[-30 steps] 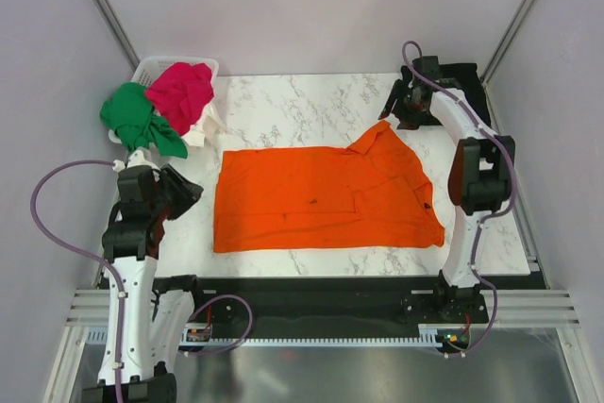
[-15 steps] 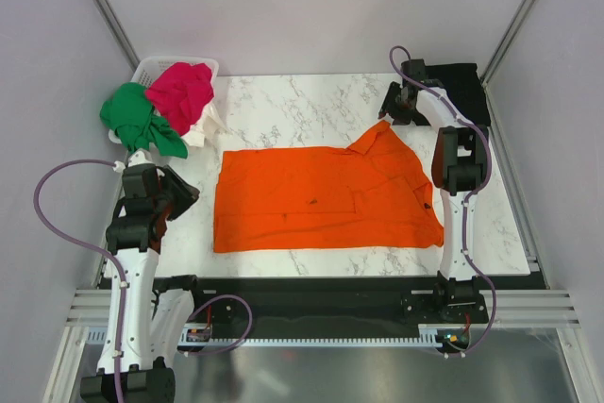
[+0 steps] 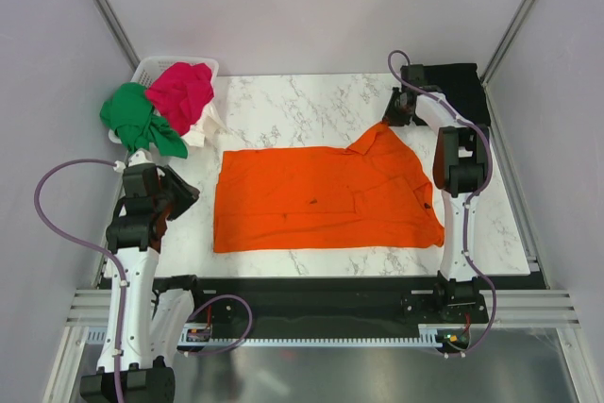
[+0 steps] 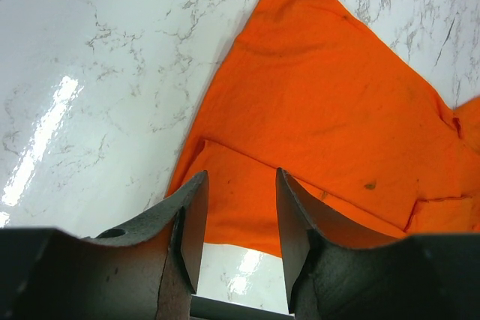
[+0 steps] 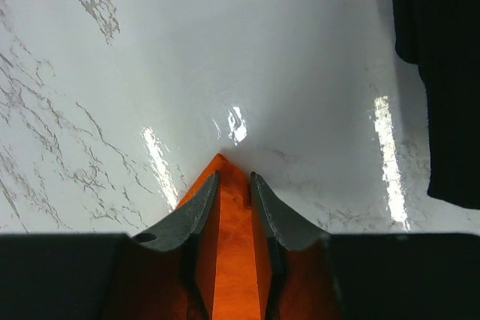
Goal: Fold and stack the t-shirts
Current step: Fold the tshirt
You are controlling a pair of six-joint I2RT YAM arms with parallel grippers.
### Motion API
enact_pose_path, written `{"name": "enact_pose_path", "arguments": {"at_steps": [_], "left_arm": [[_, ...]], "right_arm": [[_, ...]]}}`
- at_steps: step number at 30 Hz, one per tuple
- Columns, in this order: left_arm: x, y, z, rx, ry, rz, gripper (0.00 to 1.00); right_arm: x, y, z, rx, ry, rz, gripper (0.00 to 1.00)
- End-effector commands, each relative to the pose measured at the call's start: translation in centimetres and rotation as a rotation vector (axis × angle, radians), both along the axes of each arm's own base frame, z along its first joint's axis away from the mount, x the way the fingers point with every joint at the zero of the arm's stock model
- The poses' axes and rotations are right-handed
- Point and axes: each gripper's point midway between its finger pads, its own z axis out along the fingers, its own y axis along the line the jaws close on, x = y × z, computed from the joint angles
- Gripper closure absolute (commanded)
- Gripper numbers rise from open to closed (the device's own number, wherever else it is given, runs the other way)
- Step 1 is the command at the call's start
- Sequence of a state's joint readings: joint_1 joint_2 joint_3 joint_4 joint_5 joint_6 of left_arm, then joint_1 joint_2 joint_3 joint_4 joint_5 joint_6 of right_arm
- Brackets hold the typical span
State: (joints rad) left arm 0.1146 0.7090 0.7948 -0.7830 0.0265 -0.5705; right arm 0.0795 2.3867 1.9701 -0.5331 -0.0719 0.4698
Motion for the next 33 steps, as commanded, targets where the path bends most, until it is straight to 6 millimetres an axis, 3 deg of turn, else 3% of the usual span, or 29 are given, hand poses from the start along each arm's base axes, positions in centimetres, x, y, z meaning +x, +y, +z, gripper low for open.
{"name": "enact_pose_path", "arguments": {"at_steps": [1,10,15,19,27,28,30,31,33], "left_arm": [[0.5,0.5,0.2,0.035,-0.023,-0.001,0.52],[0.7,0.4,-0.2,0.030,-0.003,-0.009,0.52],[1.3,0.3,0.2,0.024,-0.011,-0.009,0.52],[2.5,-0.2,0.5,-0.010,-0.010,-0.029,0.52],[7.6,-0.7,1.4,-0.029,0.012,-0.104,0.52],[8.6,-0.6,-0.2,-0.036,0.071,-0.111,0.52],[10.3,-0.6,-0.3,-0.041,0.089,-0.131,0.52],[11.2,-0.7,-1.8,-0.054,0.142,-0.141,0.53],[12.8,-1.2,-1.6,-0.074,0.147,-0.163,0.54]], "right_arm": [[-0.7,0.2,1.3,-0.016,-0.005,0.000,0.71],[-0.8,0.2,3.6,-0.016,-0.026,-0.002,0.97],[-1.4,-0.4,4.6,-0.042,-0.013,-0.010,1.00],[-1.4,-0.4,6.8,-0.047,-0.037,-0.006,1.00],[-2.1,0.4,9.6,-0.007,-0.056,0.024,1.00],[-2.0,0.5,10.2,0.003,-0.064,0.027,1.00],[-2.2,1.4,11.2,0.050,-0.071,0.041,1.00],[-2.3,1.8,11.6,0.069,-0.075,0.048,1.00],[-2.8,2.9,12.7,0.114,-0.083,0.077,1.00]]}}
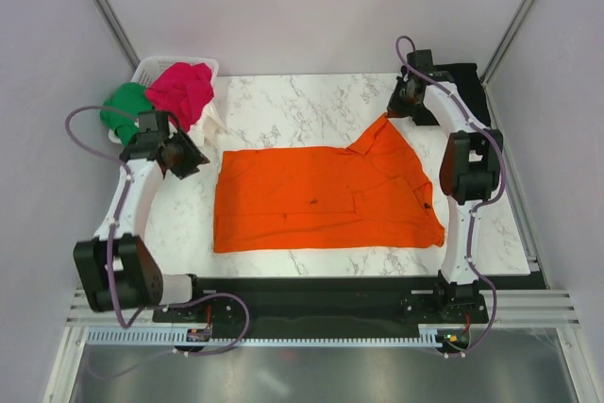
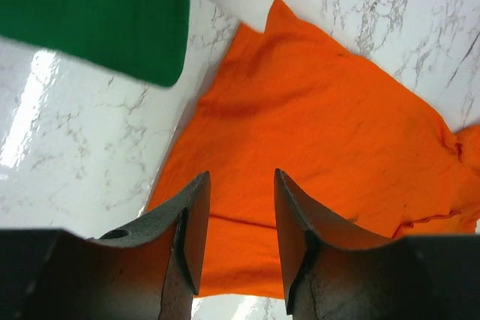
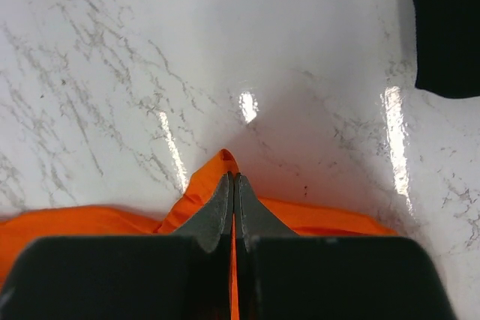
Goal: Fold and stack the t-shirts
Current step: Fold the tshirt
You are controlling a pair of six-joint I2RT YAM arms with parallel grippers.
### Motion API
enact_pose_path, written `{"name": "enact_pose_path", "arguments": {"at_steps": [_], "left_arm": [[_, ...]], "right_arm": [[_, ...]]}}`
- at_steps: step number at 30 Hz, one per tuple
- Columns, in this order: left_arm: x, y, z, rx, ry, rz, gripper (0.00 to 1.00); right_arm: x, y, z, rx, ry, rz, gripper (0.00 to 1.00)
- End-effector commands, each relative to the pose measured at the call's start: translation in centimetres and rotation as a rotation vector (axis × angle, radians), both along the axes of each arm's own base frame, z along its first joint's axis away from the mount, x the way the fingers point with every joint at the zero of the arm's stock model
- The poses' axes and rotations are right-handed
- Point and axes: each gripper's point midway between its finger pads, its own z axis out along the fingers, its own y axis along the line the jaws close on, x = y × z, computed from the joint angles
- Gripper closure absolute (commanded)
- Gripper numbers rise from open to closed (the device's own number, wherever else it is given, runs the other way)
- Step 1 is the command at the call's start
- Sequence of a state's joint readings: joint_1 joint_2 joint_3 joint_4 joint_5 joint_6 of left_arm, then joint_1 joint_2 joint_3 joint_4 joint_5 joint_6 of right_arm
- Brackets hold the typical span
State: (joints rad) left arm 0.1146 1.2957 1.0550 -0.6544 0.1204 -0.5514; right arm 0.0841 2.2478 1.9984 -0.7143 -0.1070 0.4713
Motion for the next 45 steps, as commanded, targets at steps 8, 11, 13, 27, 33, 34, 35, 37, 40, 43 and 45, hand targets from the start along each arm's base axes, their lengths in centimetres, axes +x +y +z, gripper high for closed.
{"name": "enact_pose_path", "arguments": {"at_steps": [8,11,13,27,33,34,35,37,40,43,45], "left_arm": [[8.6,-2.1,-3.2,0.078,0.063,-0.124,0.54],[10.5,-3.6,-5.1,0.131,0.097,-0.152,0.54],[11.2,-3.7,-7.2,0.181,0.146,-0.151,0.53],[14.0,-1.7,-12.4,0.323,0.304,-0.049,0.47],[14.3,-1.4,-12.8,0.358,0.314,-0.025,0.47],[14.4,-1.5,-12.9,0.358,0.315,-0.027,0.47],[14.6,-1.5,-12.8,0.356,0.311,-0.029,0.48],[14.7,-1.7,-13.3,0.352,0.319,-0.037,0.53],[15.1,-2.2,-13.6,0.344,0.317,-0.055,0.65],[15.5,-2.9,-13.1,0.366,0.305,-0.084,0.81],[15.4,-3.3,-12.5,0.364,0.299,-0.093,0.87]], "right_arm": [[-3.5,4.0,8.9,0.148,-0.107,0.107,1.00],[-4.9,4.1,9.5,0.157,-0.109,0.117,1.00],[-5.7,4.1,9.9,0.160,-0.111,0.123,1.00],[-8.9,4.1,7.2,0.160,-0.043,0.151,1.00],[-9.3,4.0,6.3,0.160,-0.028,0.149,1.00],[-9.4,4.0,6.2,0.161,-0.026,0.147,1.00],[-9.5,4.0,6.0,0.159,-0.022,0.149,1.00],[-9.6,4.0,5.6,0.158,-0.013,0.151,1.00],[-9.7,3.9,5.3,0.154,-0.008,0.152,1.00],[-9.8,3.8,5.2,0.149,-0.008,0.151,1.00],[-9.8,3.8,5.5,0.150,-0.012,0.151,1.00]]}}
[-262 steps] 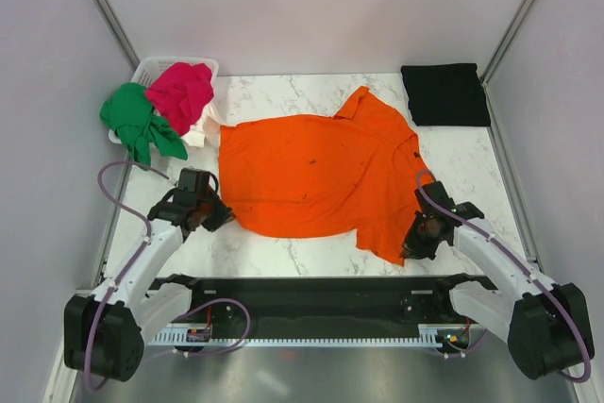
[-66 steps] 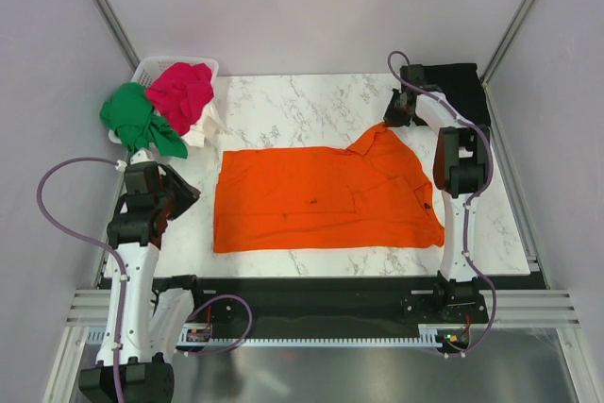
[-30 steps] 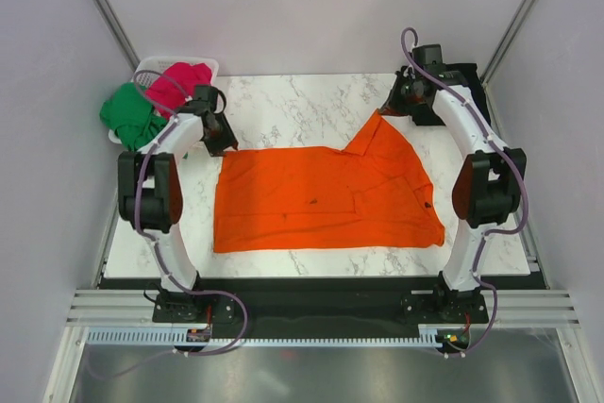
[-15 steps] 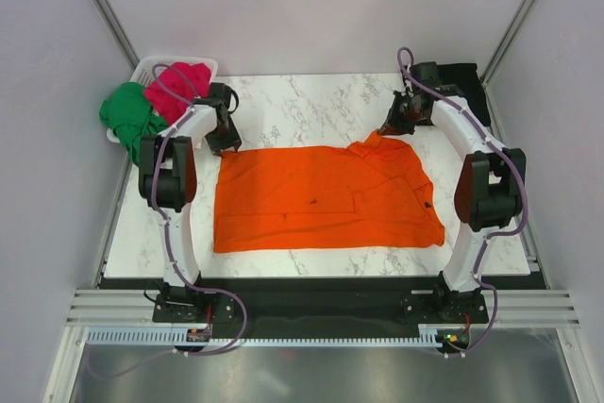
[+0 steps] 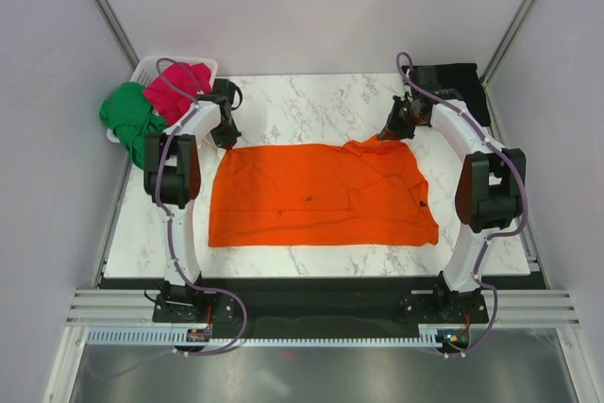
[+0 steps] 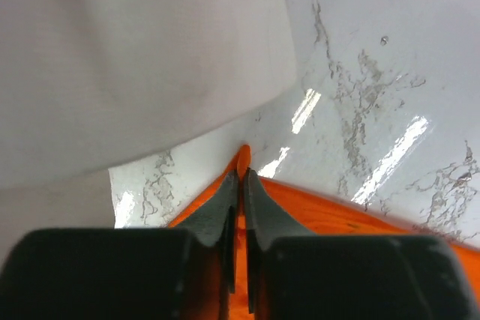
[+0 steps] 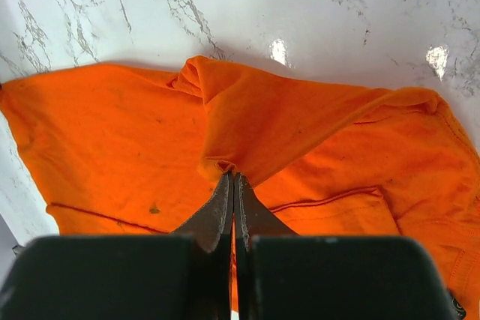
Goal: Fold and stack the t-shirts
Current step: Fold the tshirt
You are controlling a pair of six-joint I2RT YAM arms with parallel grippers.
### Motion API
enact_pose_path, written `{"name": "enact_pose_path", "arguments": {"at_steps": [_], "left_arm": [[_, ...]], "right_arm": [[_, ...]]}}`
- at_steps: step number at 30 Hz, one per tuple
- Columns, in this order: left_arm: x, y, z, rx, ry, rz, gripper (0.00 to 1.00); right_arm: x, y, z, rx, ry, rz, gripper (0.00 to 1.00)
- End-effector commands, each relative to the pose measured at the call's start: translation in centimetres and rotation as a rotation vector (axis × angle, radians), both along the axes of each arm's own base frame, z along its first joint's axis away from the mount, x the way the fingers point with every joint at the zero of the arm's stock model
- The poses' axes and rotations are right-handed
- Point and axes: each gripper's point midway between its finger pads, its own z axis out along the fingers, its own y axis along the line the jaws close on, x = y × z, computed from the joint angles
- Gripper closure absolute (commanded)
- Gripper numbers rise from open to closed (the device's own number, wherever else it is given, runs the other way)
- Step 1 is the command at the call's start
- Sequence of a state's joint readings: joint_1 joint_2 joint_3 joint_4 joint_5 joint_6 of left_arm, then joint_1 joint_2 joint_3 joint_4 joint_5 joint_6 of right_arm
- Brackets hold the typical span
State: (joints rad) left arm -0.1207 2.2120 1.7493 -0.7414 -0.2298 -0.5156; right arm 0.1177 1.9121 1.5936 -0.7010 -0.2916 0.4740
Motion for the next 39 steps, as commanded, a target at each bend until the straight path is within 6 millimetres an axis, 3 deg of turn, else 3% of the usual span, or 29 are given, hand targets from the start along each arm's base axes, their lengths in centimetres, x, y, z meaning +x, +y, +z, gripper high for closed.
{"name": "enact_pose_path", "arguments": {"at_steps": [1,7,12,14,15,20,26,32,39], "left_arm": [[0.4,-0.2,1.2,0.034,-0.018,-0.015,0.95],[-0.6,-0.7,4.7,0.032,-0.051,-0.038,0.98],[-2.5,0.5,9.0,0.090,-0.112,-0.034,0.98],[-3.8,1.3,9.0,0.138,-0.099,-0.032,0.98],[-4.2,1.6,10.1,0.151,-0.122,-0.032,0.98],[-7.6,3.2,10.4,0.219,-0.098,-0.029,0.98],[-9.7,4.0,10.8,0.246,-0.100,-0.015,0.98],[-11.7,4.4,10.9,0.290,-0.100,-0.009,0.98],[-14.8,4.0,9.7,0.314,-0.083,0.001,0.98]], "right_arm": [[0.4,0.1,2.8,0.010,-0.087,0.013,1.00],[0.0,0.1,4.9,0.020,-0.121,0.010,1.00],[-1.7,-0.5,6.0,0.003,-0.135,-0.005,1.00],[-2.7,-1.0,6.0,-0.019,-0.136,-0.013,1.00],[-3.1,-1.2,6.0,-0.026,-0.136,-0.016,1.00],[-6.1,-2.6,5.8,-0.049,-0.116,-0.040,1.00],[-9.6,-3.2,5.6,-0.058,-0.101,-0.048,1.00],[-13.9,-3.6,3.3,-0.058,-0.027,-0.069,1.00],[-16.7,-4.1,2.3,-0.072,0.007,-0.083,1.00]]}}
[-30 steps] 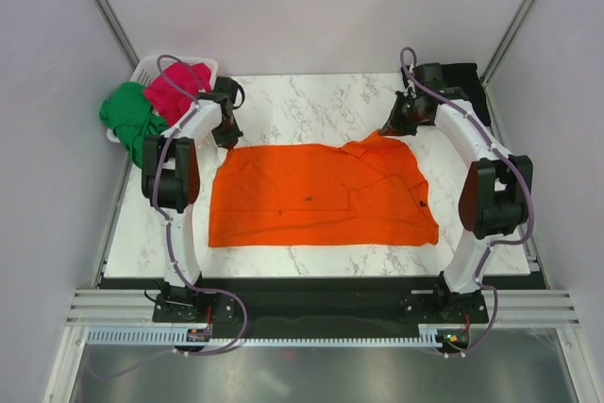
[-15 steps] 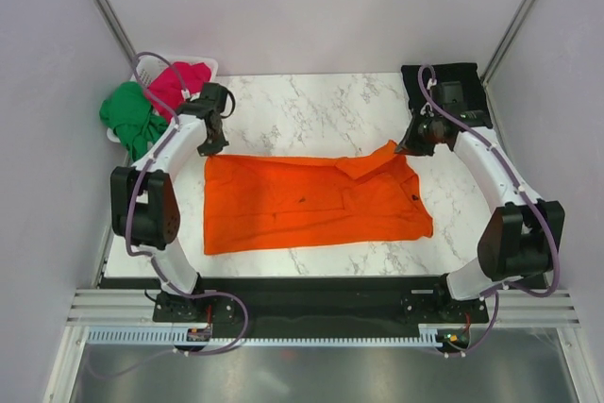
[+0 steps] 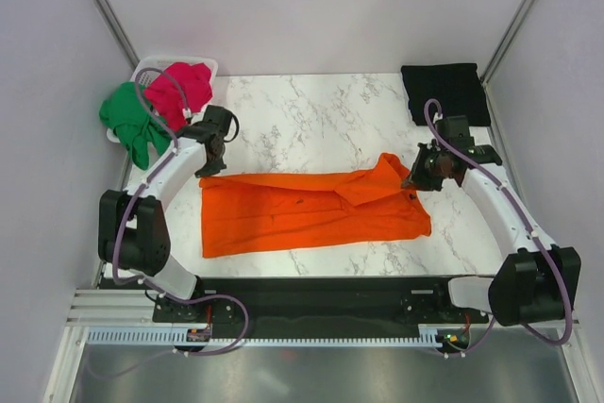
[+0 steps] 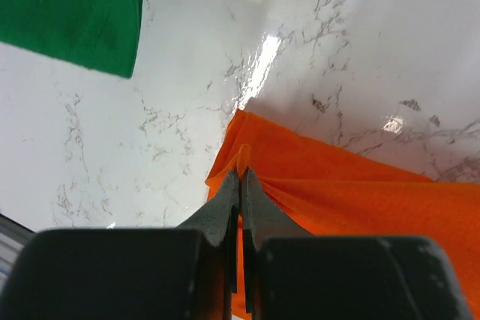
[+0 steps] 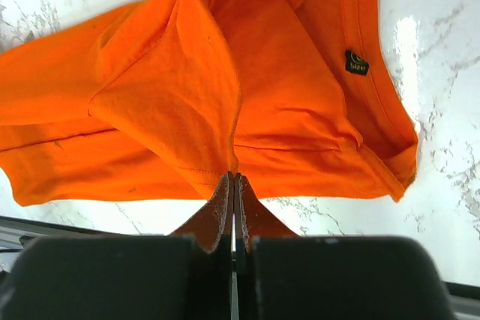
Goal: Fold and stack the t-shirts
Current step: Fold the tshirt
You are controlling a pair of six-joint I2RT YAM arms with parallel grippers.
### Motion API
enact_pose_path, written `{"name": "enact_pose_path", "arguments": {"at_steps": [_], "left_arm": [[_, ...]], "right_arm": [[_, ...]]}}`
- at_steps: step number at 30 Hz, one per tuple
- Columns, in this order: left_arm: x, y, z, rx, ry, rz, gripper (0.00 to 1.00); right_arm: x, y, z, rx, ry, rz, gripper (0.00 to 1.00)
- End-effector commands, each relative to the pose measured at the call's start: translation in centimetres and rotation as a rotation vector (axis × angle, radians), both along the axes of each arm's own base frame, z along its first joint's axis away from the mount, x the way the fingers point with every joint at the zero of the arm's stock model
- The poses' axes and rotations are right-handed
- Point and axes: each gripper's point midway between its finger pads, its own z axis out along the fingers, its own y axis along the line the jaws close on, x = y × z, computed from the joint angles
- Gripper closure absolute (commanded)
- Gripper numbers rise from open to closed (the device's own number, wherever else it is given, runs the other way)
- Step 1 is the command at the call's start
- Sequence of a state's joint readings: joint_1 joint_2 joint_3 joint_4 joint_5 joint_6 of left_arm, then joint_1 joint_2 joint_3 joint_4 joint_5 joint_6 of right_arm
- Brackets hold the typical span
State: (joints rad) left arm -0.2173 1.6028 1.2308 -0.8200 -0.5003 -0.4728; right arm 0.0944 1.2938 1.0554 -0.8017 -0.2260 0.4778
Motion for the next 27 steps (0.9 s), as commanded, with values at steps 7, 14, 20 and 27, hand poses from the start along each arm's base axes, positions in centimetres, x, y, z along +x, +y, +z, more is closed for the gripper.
{"name": "enact_pose_path", "arguments": {"at_steps": [7,14,20,27], "left_arm": [[-4.1,-0.4,-0.1,-0.003,-0.052,0.046,0.90],[-7.1,-1.1,-1.6,-0.075,-0.032,0.076,0.85],[-9.9,-1.9,-2.5,-0.158,0.005,0.075,0.38],[-9.0,-2.1,-0.1,-0.169,-0.050,0.027,0.29]], "right_arm": [[-3.7,-1.3,-0.5,-0.028,0.013,-0.084,1.00],[-6.3,-2.3,-2.4,-0.047,0.039,-0.180,0.99],[-6.4,-3.4,-1.9,-0.099,0.037,-0.211,0.29],[-4.7,-1.6,-0.2,-0.014,-0.022,-0.145,0.16]]}}
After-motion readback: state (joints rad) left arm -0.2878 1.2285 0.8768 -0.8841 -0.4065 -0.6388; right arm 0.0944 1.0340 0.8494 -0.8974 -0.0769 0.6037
